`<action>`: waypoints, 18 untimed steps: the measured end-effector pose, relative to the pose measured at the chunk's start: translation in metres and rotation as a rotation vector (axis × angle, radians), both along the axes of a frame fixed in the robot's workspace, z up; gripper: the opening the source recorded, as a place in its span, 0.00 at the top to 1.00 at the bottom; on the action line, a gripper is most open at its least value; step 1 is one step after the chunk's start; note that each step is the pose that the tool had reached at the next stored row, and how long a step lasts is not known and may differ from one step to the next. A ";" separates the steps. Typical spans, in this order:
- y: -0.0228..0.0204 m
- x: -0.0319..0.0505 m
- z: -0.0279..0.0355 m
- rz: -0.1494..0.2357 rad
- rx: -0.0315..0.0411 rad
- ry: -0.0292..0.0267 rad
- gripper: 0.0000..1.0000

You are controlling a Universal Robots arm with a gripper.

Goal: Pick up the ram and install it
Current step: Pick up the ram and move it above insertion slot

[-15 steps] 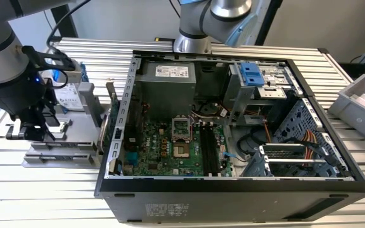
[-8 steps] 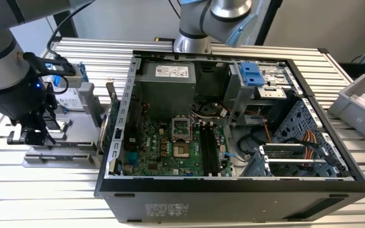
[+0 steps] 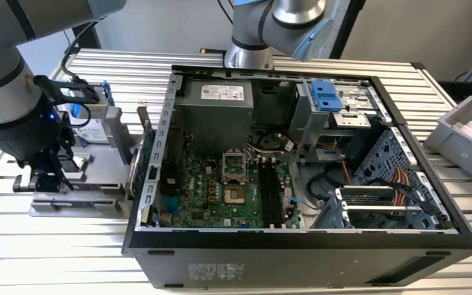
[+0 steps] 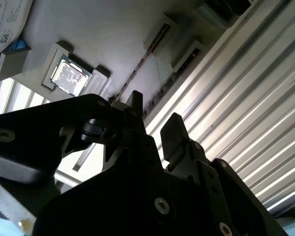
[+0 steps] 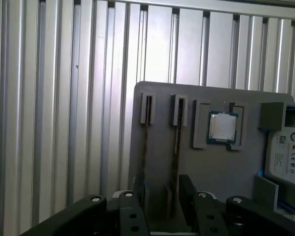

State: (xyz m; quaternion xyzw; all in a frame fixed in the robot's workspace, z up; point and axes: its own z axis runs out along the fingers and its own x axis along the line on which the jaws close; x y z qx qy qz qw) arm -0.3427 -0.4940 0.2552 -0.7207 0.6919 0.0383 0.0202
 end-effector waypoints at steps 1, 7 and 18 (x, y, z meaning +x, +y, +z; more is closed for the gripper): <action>-0.0002 0.0000 -0.0012 0.002 0.0000 0.0000 0.00; -0.0030 0.0000 -0.0083 0.012 -0.0001 0.0000 0.00; -0.0094 -0.0012 -0.0238 0.038 0.0000 0.0000 0.00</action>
